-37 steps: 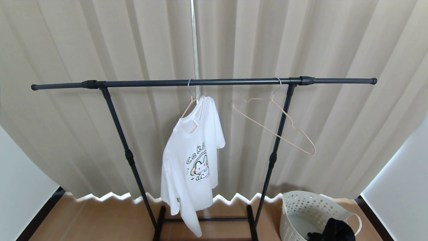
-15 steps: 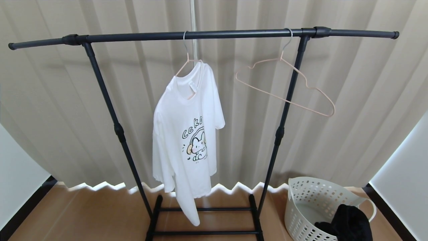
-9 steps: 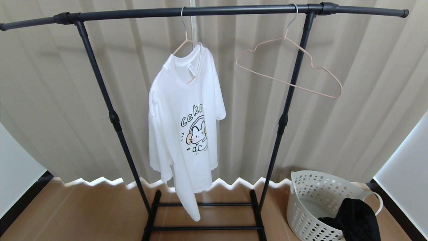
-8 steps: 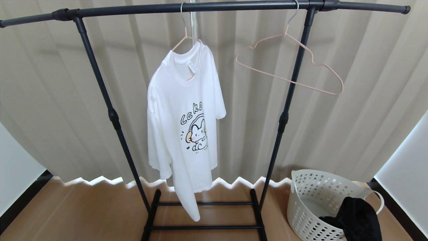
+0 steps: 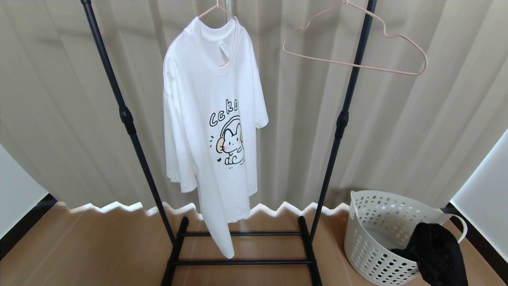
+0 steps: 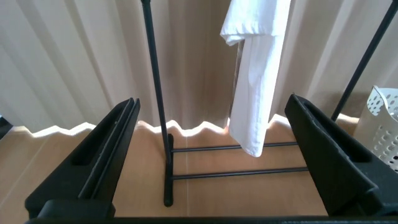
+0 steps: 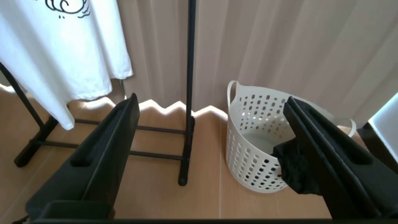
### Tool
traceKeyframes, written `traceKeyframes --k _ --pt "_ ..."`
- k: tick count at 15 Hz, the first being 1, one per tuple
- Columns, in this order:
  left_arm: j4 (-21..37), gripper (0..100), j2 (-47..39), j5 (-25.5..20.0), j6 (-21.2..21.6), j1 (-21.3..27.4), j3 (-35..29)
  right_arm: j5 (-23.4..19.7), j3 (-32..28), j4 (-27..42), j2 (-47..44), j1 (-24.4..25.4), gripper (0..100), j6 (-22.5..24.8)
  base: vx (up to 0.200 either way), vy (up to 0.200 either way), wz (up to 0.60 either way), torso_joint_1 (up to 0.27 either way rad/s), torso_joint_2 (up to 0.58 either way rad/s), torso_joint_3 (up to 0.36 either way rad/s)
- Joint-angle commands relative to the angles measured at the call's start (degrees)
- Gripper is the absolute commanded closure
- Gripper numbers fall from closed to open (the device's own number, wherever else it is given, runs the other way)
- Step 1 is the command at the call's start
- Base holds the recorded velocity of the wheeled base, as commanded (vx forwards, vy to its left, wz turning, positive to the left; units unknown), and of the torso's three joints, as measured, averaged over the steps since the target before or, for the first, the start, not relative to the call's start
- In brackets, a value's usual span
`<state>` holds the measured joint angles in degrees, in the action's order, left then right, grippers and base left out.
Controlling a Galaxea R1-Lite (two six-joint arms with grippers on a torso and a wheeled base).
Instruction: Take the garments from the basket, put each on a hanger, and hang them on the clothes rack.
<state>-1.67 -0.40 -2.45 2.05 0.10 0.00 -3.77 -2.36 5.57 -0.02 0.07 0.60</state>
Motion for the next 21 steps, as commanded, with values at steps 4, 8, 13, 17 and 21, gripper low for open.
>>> traceKeyframes --k 4,8,13,17,21 --pt "0.0 0 -0.2 0.0 -0.1 0.0 0.0 0.1 0.0 0.1 0.0 0.0 0 -0.1 0.0 0.0 0.0 -0.06 0.45 0.375" --pt "0.0 0 -0.2 0.0 -0.1 0.0 0.0 0.0 0.0 0.1 0.0 0.0 0 0.0 0.0 0.0 0.0 -0.019 0.24 0.223" --pt "0.0 0 -0.2 0.0 -0.2 0.0 0.0 0.0 0.0 0.1 0.0 0.0 0 -0.1 0.0 0.0 -0.36 -0.005 0.02 0.019" --pt "0.0 0 -0.2 0.0 -0.2 0.0 0.0 0.0 0.0 0.1 0.0 0.0 0 -0.2 0.0 0.0 -0.45 0.003 0.0 0.003" --pt "0.0 0 -0.2 0.0 -0.2 0.0 0.0 0.0 0.0 0.1 0.0 0.0 0 -0.1 0.0 -0.2 0.0 0.004 0.0 0.006"
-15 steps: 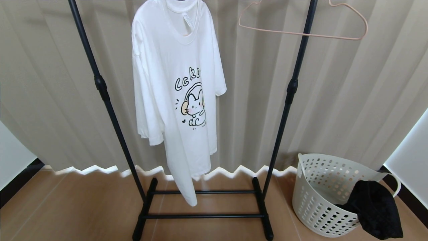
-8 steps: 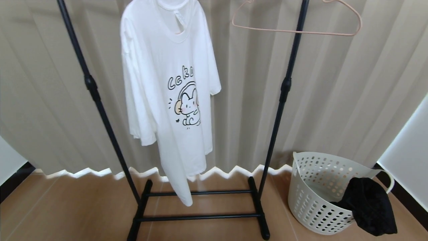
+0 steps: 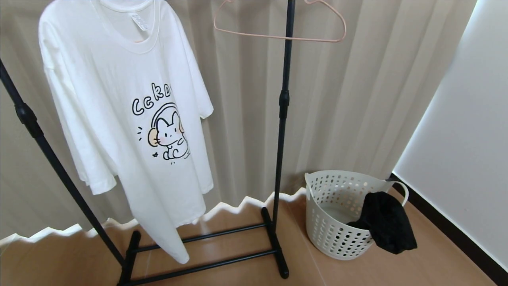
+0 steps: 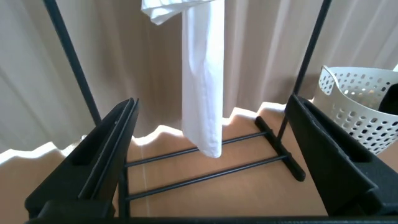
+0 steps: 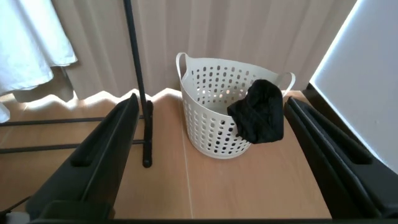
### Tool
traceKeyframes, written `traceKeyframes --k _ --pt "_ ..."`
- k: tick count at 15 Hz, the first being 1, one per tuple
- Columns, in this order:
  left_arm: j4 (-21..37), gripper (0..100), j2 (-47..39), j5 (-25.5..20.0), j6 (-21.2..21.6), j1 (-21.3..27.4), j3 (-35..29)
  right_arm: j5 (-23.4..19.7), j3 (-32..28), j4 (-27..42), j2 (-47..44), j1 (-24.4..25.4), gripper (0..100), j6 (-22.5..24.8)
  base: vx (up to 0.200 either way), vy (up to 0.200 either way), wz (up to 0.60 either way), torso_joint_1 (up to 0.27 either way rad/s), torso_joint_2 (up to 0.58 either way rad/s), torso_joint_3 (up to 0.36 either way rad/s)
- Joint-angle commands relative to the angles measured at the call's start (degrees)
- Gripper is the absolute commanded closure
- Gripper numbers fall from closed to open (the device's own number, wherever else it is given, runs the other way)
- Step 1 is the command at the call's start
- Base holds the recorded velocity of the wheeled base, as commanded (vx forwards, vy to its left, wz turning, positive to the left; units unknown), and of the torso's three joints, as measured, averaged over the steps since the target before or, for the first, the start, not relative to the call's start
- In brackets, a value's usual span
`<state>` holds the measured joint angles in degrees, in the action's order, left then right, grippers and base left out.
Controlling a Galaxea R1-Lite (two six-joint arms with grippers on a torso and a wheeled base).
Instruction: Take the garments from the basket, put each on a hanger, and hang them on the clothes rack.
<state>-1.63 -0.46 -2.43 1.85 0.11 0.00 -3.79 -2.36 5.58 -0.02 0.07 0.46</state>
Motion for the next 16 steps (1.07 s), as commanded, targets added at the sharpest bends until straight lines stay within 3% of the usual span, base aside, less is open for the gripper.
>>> traceKeyframes --k 1,4,7,14,16 --pt "0.0 0 -0.2 0.0 0.0 0.0 0.0 0.0 0.0 0.0 0.0 0.0 0 0.0 0.0 -0.2 0.0 0.007 0.0 0.002" --pt "0.0 0 -0.2 0.0 0.0 0.0 0.0 0.0 0.0 0.0 0.0 0.0 0 0.0 0.0 -0.2 0.0 0.002 0.0 0.001" --pt "0.0 0 -0.2 0.0 0.0 0.0 0.0 0.0 0.0 0.0 0.0 0.0 0 0.0 0.0 -0.2 -0.6 0.002 0.01 0.002" --pt "0.0 0 -0.2 0.0 0.0 0.0 0.0 0.0 0.0 0.0 0.0 0.0 0 0.0 0.0 0.0 -0.09 0.0 0.0 0.0" --pt "0.0 0 -0.2 0.1 0.0 0.0 0.0 0.0 0.0 0.0 0.0 0.0 0 0.0 0.0 0.0 -0.6 0.002 0.0 0.002"
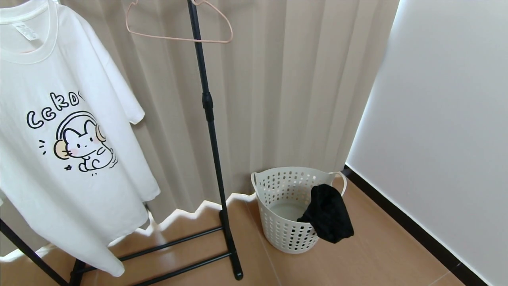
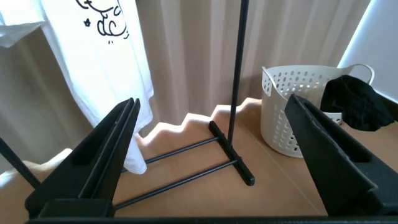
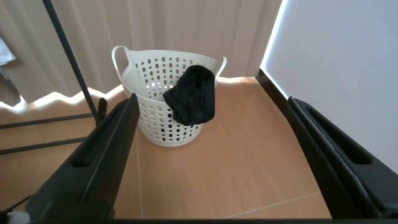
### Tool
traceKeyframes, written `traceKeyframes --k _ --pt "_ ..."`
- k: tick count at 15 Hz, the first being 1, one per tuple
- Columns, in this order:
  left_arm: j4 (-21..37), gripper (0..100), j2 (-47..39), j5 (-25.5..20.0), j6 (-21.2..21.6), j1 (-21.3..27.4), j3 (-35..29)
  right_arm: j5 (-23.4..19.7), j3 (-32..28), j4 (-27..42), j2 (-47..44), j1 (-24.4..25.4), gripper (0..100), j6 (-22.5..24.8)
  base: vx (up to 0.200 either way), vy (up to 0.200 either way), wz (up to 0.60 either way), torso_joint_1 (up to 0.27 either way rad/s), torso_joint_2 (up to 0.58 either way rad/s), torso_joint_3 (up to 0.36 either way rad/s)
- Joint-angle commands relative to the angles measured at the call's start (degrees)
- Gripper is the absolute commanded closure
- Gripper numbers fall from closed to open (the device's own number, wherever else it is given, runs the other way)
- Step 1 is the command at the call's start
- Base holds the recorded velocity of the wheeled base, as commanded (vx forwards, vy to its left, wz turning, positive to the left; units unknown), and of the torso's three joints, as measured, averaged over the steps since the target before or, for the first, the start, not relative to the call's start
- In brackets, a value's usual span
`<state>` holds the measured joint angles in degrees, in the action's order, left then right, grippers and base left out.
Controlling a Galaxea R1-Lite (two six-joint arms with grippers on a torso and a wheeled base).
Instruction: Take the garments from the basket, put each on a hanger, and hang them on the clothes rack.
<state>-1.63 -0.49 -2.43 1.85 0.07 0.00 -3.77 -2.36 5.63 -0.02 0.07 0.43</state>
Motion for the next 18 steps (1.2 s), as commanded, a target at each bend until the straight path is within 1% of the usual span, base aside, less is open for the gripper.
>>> traceKeyframes --k 1,3,13,18 --pt "0.0 0 -0.1 0.0 -0.1 0.0 0.0 0.0 0.0 0.0 0.0 0.0 0 0.0 0.0 0.0 -0.6 0.002 0.0 0.017" --pt "0.0 0 -0.1 0.1 0.0 0.0 0.0 0.1 0.0 0.0 0.0 0.0 0 0.0 0.0 0.0 0.0 0.0 0.0 0.0" --pt "0.0 0 -0.1 0.0 -0.1 0.0 0.0 0.1 0.0 0.0 0.0 0.0 0 0.0 0.2 0.0 0.0 0.002 0.0 0.002" --pt "0.0 0 0.0 0.1 0.0 0.0 0.0 0.0 0.0 0.0 0.0 0.0 0 0.0 0.0 0.0 0.0 0.0 0.0 0.0"
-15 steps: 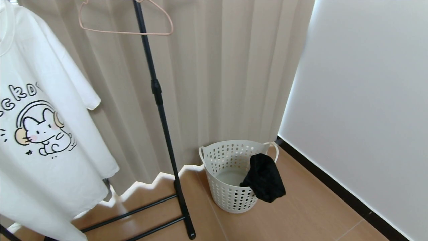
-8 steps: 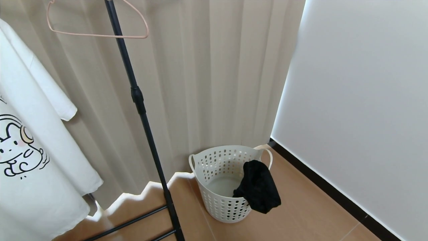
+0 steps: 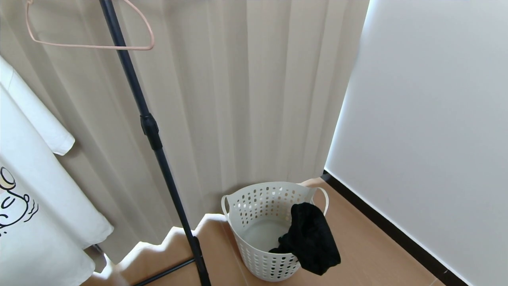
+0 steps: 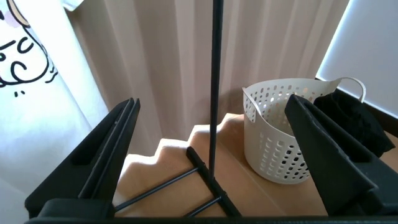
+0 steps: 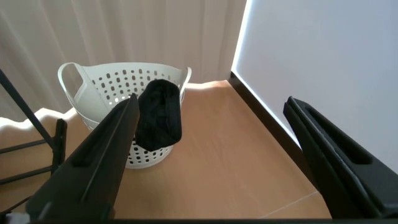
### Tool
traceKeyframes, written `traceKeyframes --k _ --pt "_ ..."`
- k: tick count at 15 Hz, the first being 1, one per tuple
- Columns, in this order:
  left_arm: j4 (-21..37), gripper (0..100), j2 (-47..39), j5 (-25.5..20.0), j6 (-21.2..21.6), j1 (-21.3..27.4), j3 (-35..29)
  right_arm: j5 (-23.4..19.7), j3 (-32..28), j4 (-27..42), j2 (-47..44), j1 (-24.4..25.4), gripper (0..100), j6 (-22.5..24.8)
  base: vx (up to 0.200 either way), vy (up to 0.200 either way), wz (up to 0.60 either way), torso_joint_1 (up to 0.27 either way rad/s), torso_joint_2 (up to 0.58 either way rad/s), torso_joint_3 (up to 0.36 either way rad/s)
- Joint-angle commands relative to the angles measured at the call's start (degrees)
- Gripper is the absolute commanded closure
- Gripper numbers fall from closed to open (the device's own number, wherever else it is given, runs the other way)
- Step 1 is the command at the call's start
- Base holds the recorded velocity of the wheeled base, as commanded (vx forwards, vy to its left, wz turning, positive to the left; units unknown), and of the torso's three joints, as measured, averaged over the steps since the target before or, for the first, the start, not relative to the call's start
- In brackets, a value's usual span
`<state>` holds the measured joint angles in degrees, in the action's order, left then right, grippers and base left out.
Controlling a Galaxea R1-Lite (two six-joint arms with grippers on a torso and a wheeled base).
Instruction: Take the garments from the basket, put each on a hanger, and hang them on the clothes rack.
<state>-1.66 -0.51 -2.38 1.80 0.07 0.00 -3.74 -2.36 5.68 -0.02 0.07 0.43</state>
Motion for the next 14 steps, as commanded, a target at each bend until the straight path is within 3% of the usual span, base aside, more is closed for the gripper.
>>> traceKeyframes --k 1,9,12,14 --pt "0.0 0 -0.1 0.0 0.0 0.0 0.0 0.0 0.0 -0.1 0.0 0.0 0 0.0 0.0 0.0 0.0 0.0 0.0 0.0" --pt "0.0 0 0.0 0.1 -0.4 0.0 0.0 0.1 0.0 -0.1 0.0 0.0 0 0.0 0.0 0.0 0.0 0.0 0.0 0.0" --pt "0.0 0 0.0 0.2 -0.5 0.0 0.0 0.1 -0.2 0.4 -0.1 0.0 0 2.2 0.0 0.0 0.0 0.001 0.0 -0.032" --pt "0.0 0 0.0 0.4 -0.5 0.0 0.0 0.1 -0.6 1.0 -6.2 -0.4 0 5.1 0.0 0.0 0.0 0.002 0.0 -0.159"
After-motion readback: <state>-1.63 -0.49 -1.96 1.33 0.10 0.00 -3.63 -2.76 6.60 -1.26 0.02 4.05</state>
